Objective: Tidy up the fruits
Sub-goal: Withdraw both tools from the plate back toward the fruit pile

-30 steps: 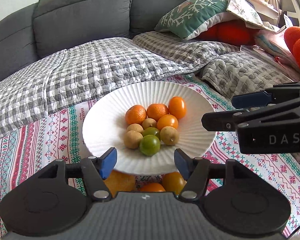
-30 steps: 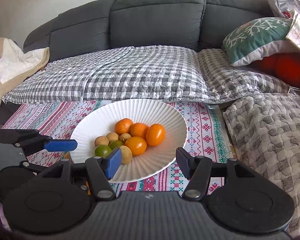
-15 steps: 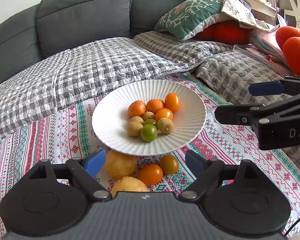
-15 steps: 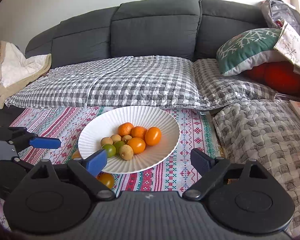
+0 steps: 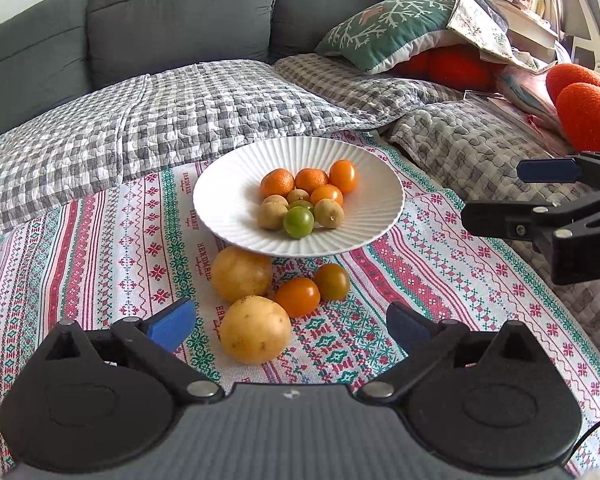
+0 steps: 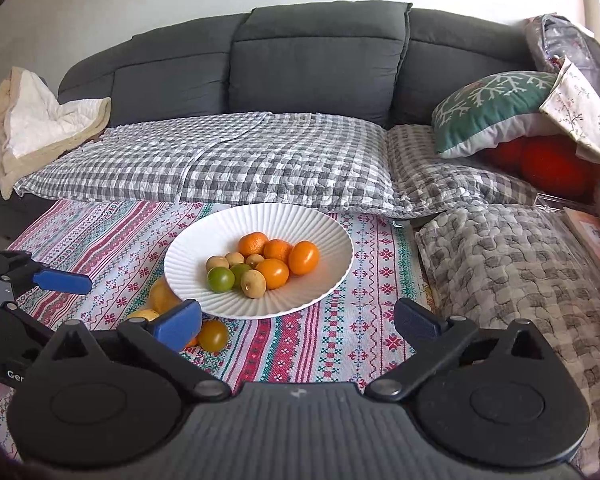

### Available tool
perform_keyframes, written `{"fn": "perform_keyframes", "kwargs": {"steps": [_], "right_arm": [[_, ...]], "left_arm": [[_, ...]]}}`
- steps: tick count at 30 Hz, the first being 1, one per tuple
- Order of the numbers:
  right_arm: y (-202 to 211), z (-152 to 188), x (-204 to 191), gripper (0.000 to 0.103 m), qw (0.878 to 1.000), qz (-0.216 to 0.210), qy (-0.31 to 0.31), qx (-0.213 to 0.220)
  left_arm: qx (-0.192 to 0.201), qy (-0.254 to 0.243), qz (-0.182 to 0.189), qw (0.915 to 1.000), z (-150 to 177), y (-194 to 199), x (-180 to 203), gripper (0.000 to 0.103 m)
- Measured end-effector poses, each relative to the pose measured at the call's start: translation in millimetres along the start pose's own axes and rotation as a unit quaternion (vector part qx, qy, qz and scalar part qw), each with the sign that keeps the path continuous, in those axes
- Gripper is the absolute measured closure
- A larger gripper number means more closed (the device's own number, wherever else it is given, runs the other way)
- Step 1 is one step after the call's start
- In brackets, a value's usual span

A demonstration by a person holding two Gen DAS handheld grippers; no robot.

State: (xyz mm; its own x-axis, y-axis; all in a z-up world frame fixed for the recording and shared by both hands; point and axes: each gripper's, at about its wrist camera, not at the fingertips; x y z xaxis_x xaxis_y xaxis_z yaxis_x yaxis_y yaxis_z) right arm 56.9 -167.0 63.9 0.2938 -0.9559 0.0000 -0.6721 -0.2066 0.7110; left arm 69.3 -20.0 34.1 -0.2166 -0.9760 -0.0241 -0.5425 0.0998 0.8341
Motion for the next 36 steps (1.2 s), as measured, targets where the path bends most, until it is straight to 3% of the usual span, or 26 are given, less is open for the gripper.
{"fn": "perform_keyframes", "kwargs": {"steps": [17,27,30,36], "right_arm": [[-1,22,-15,0.000,0.999,-0.009,0.031,-0.014],[-12,31,-25,0.000,0.998,-0.016,0.058,-0.018],[-17,32,-28,0.000,0.998,-0.015,0.062,-0.025],[-24,33,-33,0.000,0.997,-0.015,0.069,-0.036]], "left_arm": [[0.005,0.044,-0.003,0.9990,24,1,-31,0.008],[0.019,0.001,-0.009,0.9998,36,-16,-33,0.009],[0.019,-0.004,-0.013,0.9997,34,-22,-34,0.012],[0.018,-0.003,-0.002,0.9998,25,-34,-32,0.029]]}}
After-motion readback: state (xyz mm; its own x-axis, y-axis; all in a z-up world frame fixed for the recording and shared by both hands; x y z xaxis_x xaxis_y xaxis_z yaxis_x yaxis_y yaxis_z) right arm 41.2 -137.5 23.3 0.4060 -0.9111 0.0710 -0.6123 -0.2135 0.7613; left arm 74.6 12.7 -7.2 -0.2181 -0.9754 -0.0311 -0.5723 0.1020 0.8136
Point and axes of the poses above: each gripper's, at about its wrist camera, not at the fingertips, and y roughly against the way its jaws point, x to its right, z to its underside, and after that the axes turned 13 degrees about -x, right-handed
